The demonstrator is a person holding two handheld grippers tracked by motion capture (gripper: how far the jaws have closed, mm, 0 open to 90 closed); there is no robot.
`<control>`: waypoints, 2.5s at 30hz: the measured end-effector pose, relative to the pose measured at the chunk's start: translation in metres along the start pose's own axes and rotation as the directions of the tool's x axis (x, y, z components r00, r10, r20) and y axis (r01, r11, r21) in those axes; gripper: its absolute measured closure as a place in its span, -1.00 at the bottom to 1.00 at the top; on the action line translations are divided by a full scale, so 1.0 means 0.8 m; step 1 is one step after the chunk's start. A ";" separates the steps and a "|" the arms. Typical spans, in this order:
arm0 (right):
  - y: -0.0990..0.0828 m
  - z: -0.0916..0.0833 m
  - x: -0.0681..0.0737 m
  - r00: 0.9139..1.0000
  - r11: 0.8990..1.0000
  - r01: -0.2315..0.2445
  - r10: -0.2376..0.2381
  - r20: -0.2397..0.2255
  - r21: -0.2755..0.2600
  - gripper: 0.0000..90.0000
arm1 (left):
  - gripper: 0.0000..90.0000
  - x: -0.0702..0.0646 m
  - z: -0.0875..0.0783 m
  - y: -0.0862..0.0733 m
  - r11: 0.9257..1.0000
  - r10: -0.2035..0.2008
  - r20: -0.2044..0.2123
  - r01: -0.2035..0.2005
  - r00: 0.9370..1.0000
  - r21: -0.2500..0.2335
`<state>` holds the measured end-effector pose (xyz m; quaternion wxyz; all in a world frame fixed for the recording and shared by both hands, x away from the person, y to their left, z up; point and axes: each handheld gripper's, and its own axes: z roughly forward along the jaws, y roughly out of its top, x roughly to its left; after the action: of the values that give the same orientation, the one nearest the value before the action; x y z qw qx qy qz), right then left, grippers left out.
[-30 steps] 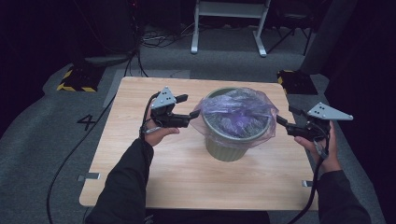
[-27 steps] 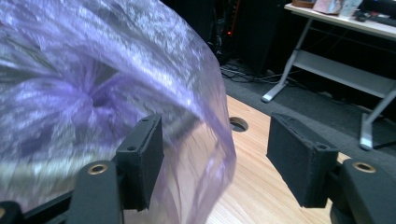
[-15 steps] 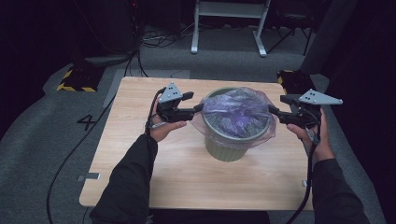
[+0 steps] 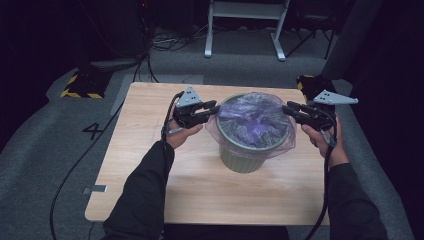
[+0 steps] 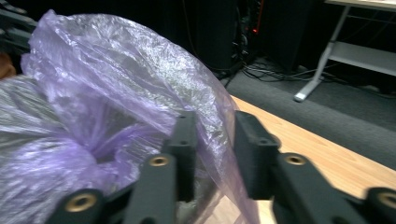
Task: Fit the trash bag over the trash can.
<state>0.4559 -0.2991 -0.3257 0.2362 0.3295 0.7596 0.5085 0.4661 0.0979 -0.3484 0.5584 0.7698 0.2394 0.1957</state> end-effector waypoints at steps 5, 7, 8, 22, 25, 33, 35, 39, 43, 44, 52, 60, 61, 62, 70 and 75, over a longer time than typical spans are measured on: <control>0.002 0.004 -0.003 1.000 1.000 0.004 -0.004 0.024 0.007 0.86 | 0.82 0.001 0.008 0.002 1.000 -0.016 -0.005 0.016 1.000 -0.014; 0.004 0.004 -0.003 0.999 1.000 0.011 -0.011 0.037 -0.003 0.93 | 0.90 0.001 0.012 0.004 1.000 -0.010 -0.011 0.010 1.000 -0.004; 0.005 0.005 -0.003 0.999 1.000 0.014 -0.014 0.040 -0.003 0.95 | 0.94 0.001 0.014 0.005 1.000 -0.009 -0.021 0.009 1.000 -0.006; 0.005 0.034 -0.020 0.995 0.999 -0.006 0.002 0.102 0.040 0.98 | 0.99 0.022 0.053 0.003 0.997 -0.051 -0.071 0.055 0.996 0.055; 0.001 0.043 -0.024 0.993 0.998 -0.021 0.014 0.114 0.058 0.98 | 0.99 0.026 0.063 -0.004 0.995 -0.062 -0.081 0.068 0.995 0.074; -0.012 0.058 -0.035 0.991 0.995 -0.064 0.055 0.122 0.074 0.98 | 1.00 0.032 0.079 -0.018 0.990 -0.092 -0.079 0.099 0.993 0.102; -0.017 0.062 -0.038 0.990 0.993 -0.087 0.078 0.114 0.077 0.98 | 1.00 0.033 0.083 -0.021 0.987 -0.111 -0.074 0.119 0.991 0.109; -0.025 0.068 -0.039 0.989 0.990 -0.110 0.101 0.104 0.087 0.98 | 1.00 0.035 0.088 -0.028 0.982 -0.129 -0.064 0.136 0.990 0.133; -0.034 0.072 -0.039 0.990 0.988 -0.119 0.110 0.092 0.103 0.98 | 1.00 0.038 0.089 -0.036 0.977 -0.150 -0.062 0.157 0.987 0.145; -0.035 0.073 -0.039 0.990 0.987 -0.123 0.114 0.088 0.102 0.98 | 1.00 0.039 0.090 -0.039 0.975 -0.153 -0.066 0.162 0.986 0.152; -0.056 0.076 -0.044 0.987 0.980 -0.151 0.141 0.079 0.134 0.98 | 1.00 0.041 0.094 -0.062 0.962 -0.161 -0.068 0.172 0.985 0.210; -0.072 0.061 -0.046 0.988 0.983 -0.141 0.133 0.071 0.120 0.46 | 0.63 0.044 0.062 -0.080 0.968 -0.185 -0.096 0.198 0.978 0.157; -0.071 0.054 -0.047 0.988 0.984 -0.139 0.129 0.088 0.112 0.34 | 0.49 0.044 0.055 -0.078 0.969 -0.183 -0.100 0.197 0.978 0.149; -0.071 0.049 -0.048 0.987 0.984 -0.138 0.126 0.102 0.116 0.25 | 0.38 0.045 0.048 -0.076 0.971 -0.177 -0.105 0.191 0.979 0.145; -0.069 -0.001 -0.053 0.988 0.989 -0.059 0.039 0.150 0.133 -0.23 | 0.06 0.033 -0.018 -0.064 0.990 -0.082 -0.024 0.084 0.996 0.109; -0.072 -0.022 -0.058 0.989 0.990 -0.047 0.028 0.148 0.130 -0.30 | -0.19 0.014 -0.033 -0.064 0.993 -0.047 0.022 0.044 0.999 0.114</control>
<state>0.4597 -0.3597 -0.3716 0.2589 0.3952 0.7662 0.4355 0.4522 0.1380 -0.3892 0.5209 0.7970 0.2608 0.1596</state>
